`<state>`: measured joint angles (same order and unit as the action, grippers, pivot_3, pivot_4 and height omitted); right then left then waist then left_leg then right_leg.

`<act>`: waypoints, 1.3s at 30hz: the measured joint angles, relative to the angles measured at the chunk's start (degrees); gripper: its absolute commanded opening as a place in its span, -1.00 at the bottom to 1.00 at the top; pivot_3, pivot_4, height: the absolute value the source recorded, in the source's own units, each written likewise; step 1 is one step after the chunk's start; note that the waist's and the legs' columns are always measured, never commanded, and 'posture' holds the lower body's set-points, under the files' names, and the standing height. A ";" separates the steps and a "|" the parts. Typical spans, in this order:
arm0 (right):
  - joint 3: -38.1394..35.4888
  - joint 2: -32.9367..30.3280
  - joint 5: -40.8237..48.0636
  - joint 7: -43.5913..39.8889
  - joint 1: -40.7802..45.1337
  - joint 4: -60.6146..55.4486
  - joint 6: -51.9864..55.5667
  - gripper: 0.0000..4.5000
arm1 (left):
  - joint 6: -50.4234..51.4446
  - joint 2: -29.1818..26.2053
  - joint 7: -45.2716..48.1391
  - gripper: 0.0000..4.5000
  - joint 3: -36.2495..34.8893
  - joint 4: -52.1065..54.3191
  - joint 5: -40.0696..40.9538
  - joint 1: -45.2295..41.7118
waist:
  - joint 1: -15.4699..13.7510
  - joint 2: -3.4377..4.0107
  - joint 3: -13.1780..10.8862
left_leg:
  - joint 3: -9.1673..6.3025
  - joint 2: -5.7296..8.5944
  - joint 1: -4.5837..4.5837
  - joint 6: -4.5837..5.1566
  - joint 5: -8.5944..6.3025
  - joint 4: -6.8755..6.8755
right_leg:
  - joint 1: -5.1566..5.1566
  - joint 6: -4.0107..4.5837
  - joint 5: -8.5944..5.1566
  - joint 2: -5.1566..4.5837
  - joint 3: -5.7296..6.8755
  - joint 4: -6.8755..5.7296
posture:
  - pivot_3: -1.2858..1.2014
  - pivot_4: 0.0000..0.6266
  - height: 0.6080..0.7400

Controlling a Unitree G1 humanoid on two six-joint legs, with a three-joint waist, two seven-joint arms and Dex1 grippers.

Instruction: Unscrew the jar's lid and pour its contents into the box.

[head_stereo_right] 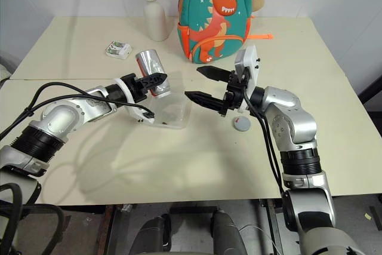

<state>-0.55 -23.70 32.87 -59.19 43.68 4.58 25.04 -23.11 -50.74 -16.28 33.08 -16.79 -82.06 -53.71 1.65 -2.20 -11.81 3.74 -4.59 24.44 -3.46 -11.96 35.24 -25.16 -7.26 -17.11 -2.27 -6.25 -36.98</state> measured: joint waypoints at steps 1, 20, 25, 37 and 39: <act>0.00 0.01 0.00 0.05 -0.18 0.00 0.00 0.99 | -0.01 -0.24 0.33 -0.11 -0.38 0.57 0.12 0.00 | 0.00 0.00 0.00 | 0.01 0.00 0.00 0.00 0.00 0.00 | -0.01 0.00 0.00 0.00 -0.01 -0.02 | 0.03 -0.52 1.00; 0.08 1.65 0.01 0.21 -0.15 -0.03 -0.21 0.99 | 16.10 10.47 29.42 -0.11 -30.38 4.08 55.44 13.52 | 0.36 -0.02 0.00 | 0.09 -0.13 -0.02 0.02 0.04 0.67 | -0.11 0.04 -0.02 0.16 -0.16 -0.76 | 0.03 -0.52 1.00; 0.15 0.21 -0.19 -1.86 0.05 0.16 -0.23 0.99 | 39.28 18.00 36.27 -0.11 -45.92 12.27 76.88 16.13 | 0.95 -0.03 0.01 | -0.02 -0.13 -0.08 0.02 0.06 0.87 | 0.00 -0.01 0.02 0.22 -0.18 -0.91 | 0.03 -0.52 1.00; 2.00 -1.31 -3.14 -6.49 2.27 2.61 -1.72 0.99 | 50.97 21.83 30.02 -0.11 -67.51 5.68 93.41 22.90 | 3.36 -0.09 0.05 | -0.21 -0.13 -0.36 0.02 0.07 0.78 | 0.39 -0.03 0.04 0.26 -0.15 -0.73 | 0.03 -0.52 1.00; 2.57 -1.31 -3.64 -6.80 2.25 2.61 -2.17 0.99 | 46.89 21.45 29.76 -0.11 -69.51 1.24 94.24 24.10 | 3.28 -0.12 0.06 | -0.21 -0.13 -0.33 0.00 0.06 0.78 | 0.39 -0.03 0.04 0.26 -0.15 -0.67 | 0.03 -0.52 1.00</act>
<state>2.02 -25.01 29.23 -65.98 45.94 7.19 22.87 23.78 -29.29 13.48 -36.44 -15.55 12.17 -29.61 4.93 -2.32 -11.75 3.53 -4.72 24.11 -3.46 -11.90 36.02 -24.77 -7.29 -17.07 -2.01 -6.40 -37.65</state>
